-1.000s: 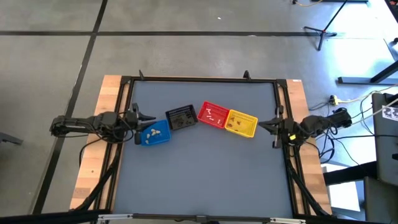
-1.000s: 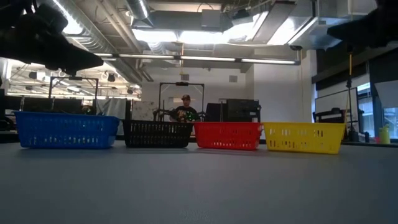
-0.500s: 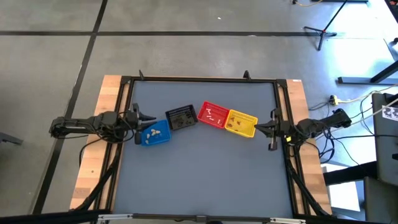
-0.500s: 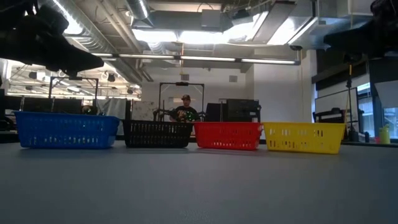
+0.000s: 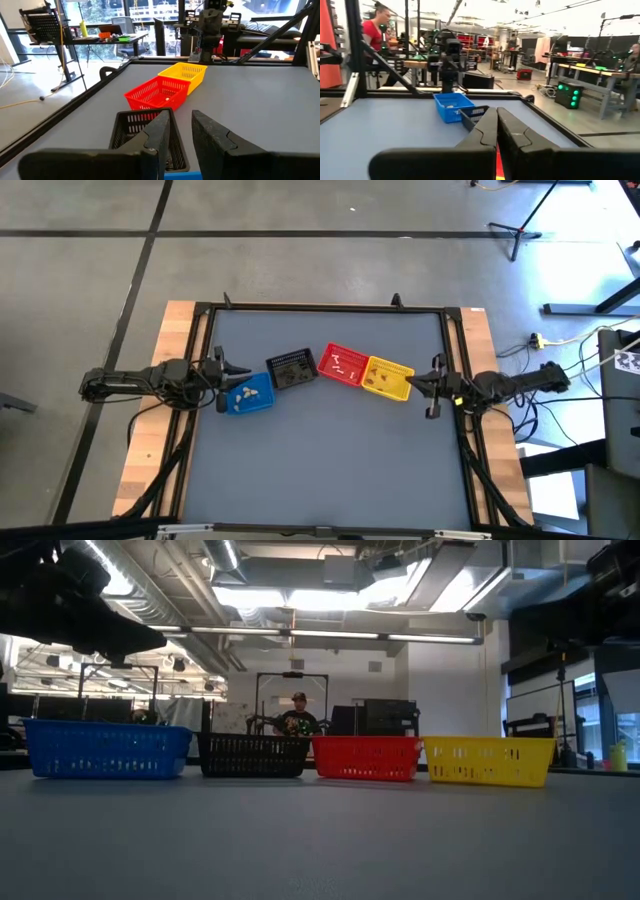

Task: Sort Halloween decoration
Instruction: Return to Home Position

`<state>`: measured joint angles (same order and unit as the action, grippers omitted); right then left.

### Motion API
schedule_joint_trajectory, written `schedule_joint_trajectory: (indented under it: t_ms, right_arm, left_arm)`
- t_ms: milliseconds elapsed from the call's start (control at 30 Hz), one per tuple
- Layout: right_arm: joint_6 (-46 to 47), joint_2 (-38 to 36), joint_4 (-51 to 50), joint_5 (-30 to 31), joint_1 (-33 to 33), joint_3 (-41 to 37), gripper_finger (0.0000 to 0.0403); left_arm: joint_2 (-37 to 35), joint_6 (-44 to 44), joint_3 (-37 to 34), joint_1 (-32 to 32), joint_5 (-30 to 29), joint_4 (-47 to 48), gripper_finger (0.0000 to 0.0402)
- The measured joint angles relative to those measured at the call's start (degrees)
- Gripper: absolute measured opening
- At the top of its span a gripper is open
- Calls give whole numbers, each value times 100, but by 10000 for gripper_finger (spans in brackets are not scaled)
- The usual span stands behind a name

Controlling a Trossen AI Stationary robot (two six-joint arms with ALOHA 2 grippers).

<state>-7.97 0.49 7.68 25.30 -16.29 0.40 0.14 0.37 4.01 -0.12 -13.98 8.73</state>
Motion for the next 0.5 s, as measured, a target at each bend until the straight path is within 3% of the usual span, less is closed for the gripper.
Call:
schedule_joint_trajectory:
  t_ms: [333, 500]
  right_arm:
    - [40, 5, -446, -1258, 1764, 3, 3]
    - [341, 52, -581, -2302, 2392, 2, 3]
  left_arm:
    - [0, 26, -2, 0, 26, 0, 75]
    - [0, 26, -4, 0, 249, 8, 75]
